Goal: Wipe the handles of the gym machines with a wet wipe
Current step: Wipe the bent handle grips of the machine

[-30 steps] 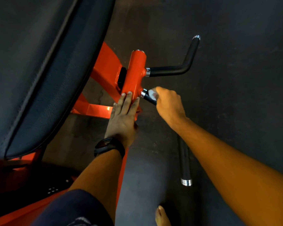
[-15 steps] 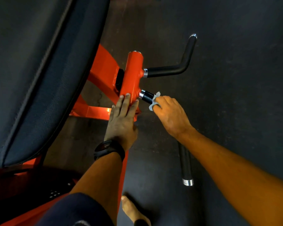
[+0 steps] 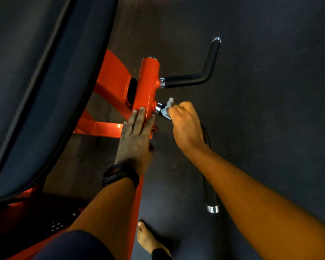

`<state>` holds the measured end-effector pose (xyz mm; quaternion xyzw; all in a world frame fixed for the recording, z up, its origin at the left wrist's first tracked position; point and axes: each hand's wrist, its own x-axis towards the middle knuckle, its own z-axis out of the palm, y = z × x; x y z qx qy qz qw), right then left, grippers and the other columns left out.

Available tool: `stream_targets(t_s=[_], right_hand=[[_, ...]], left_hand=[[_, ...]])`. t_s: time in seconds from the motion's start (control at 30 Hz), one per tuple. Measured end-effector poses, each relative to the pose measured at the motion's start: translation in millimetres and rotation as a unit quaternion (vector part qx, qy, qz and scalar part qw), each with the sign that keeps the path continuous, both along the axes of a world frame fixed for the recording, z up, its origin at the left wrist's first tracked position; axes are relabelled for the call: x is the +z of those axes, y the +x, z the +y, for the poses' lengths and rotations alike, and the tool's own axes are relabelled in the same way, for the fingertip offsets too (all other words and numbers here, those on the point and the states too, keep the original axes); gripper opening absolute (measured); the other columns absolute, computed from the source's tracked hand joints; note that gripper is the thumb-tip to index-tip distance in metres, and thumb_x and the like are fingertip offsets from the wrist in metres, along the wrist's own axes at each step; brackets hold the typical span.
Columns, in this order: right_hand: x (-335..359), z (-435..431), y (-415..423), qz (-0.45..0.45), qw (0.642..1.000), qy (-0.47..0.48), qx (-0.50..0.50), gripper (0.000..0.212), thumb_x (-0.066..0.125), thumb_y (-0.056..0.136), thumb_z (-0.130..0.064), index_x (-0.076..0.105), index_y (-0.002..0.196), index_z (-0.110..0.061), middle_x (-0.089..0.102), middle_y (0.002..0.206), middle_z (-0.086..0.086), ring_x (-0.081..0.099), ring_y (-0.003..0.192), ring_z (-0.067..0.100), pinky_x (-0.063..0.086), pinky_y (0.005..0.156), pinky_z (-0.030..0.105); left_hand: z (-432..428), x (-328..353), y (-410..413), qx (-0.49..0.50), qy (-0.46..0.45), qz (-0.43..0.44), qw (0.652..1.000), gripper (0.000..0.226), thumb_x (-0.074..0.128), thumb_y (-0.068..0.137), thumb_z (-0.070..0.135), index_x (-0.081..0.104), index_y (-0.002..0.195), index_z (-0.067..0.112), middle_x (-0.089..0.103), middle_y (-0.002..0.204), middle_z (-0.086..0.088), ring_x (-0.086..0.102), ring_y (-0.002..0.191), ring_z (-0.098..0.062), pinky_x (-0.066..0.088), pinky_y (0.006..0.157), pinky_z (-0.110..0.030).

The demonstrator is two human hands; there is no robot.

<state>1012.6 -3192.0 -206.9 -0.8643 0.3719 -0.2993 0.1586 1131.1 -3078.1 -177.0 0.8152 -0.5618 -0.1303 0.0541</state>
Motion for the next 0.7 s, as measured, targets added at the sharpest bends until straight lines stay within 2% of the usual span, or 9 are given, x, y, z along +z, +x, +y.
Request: stream_targets(t_s=[0.03, 0.1, 0.17, 0.3, 0.43, 0.53, 0.6, 0.7], right_hand=[[8.3, -4.2, 7.2, 0.005, 0.999, 0.047, 0.000, 0.015, 0.052, 0.088, -0.004, 0.065, 0.083, 0.002, 0.061, 0.081, 0.018, 0.059, 0.078, 0.032, 0.046, 0.064, 0.031], [11.8, -16.2, 12.7, 0.073, 0.989, 0.129, -0.016, 0.015, 0.050, 0.091, 0.002, 0.064, 0.098, 0.004, 0.060, 0.096, 0.023, 0.057, 0.090, 0.037, 0.041, 0.072, 0.036], [6.8, -30.3, 5.2, 0.121, 0.974, 0.185, -0.045, 0.017, 0.050, 0.097, -0.005, 0.062, 0.107, 0.000, 0.062, 0.106, 0.022, 0.059, 0.099, 0.037, 0.044, 0.077, 0.039], [2.9, -42.8, -3.0, 0.092, 0.945, 0.309, -0.061, 0.021, 0.046, 0.101, -0.012, 0.063, 0.111, -0.007, 0.066, 0.109, 0.015, 0.063, 0.101, 0.032, 0.040, 0.072, 0.031], [5.8, -44.1, 14.4, 0.079, 0.934, 0.348, -0.030, 0.030, 0.045, 0.104, -0.023, 0.060, 0.128, -0.015, 0.065, 0.120, 0.014, 0.062, 0.109, 0.030, 0.045, 0.080, 0.032], [-6.1, -49.1, 0.6, 0.104, 0.918, 0.375, -0.072, 0.033, 0.044, 0.105, -0.033, 0.065, 0.118, -0.011, 0.065, 0.116, 0.018, 0.062, 0.107, 0.035, 0.050, 0.090, 0.040], [-8.6, -48.9, -4.2, 0.115, 0.918, 0.370, -0.085, 0.033, 0.043, 0.105, -0.030, 0.065, 0.112, -0.008, 0.066, 0.112, 0.018, 0.062, 0.104, 0.034, 0.052, 0.089, 0.043], [-3.2, -40.9, 5.9, 0.081, 0.934, 0.338, -0.082, 0.026, 0.046, 0.103, -0.020, 0.064, 0.120, -0.011, 0.066, 0.116, 0.014, 0.063, 0.105, 0.031, 0.052, 0.087, 0.041]], left_hand=[[-0.1, -0.5, 0.1, 0.000, 0.000, -0.001, 1.000, 0.092, 0.063, 0.089, 0.008, 0.009, 0.160, 0.030, -0.015, 0.166, 0.008, -0.018, 0.152, -0.014, -0.007, 0.121, -0.040], [-0.1, -0.2, -0.1, 0.002, 0.001, -0.002, 1.000, 0.092, 0.062, 0.089, 0.007, 0.008, 0.159, 0.031, -0.014, 0.167, 0.007, -0.017, 0.152, -0.015, -0.005, 0.123, -0.042], [-0.4, 0.9, -0.9, 0.001, -0.004, 0.002, 1.000, 0.090, 0.062, 0.089, 0.007, 0.011, 0.159, 0.031, -0.011, 0.167, 0.006, -0.015, 0.152, -0.015, -0.003, 0.124, -0.043], [-0.1, 3.2, -1.4, -0.001, 0.007, 0.001, 1.000, 0.091, 0.061, 0.090, 0.009, 0.007, 0.159, 0.032, -0.014, 0.167, 0.006, -0.018, 0.151, -0.014, -0.007, 0.120, -0.040], [-1.2, 3.4, -1.5, 0.000, 0.009, -0.001, 1.000, 0.091, 0.062, 0.090, 0.010, 0.006, 0.159, 0.033, -0.016, 0.166, 0.007, -0.019, 0.151, -0.016, -0.009, 0.119, -0.039], [-0.9, 3.9, -1.3, -0.001, 0.008, 0.001, 1.000, 0.090, 0.061, 0.090, 0.010, 0.008, 0.159, 0.031, -0.015, 0.167, 0.007, -0.017, 0.152, -0.016, -0.006, 0.122, -0.042], [-1.1, 5.1, -1.3, -0.001, 0.007, 0.002, 1.000, 0.089, 0.061, 0.091, 0.010, 0.009, 0.159, 0.031, -0.015, 0.167, 0.007, -0.018, 0.152, -0.016, -0.006, 0.122, -0.041], [-1.1, 6.0, -2.8, 0.000, 0.008, 0.002, 1.000, 0.088, 0.061, 0.091, 0.009, 0.010, 0.160, 0.030, -0.014, 0.167, 0.006, -0.017, 0.152, -0.017, -0.009, 0.121, -0.039]])
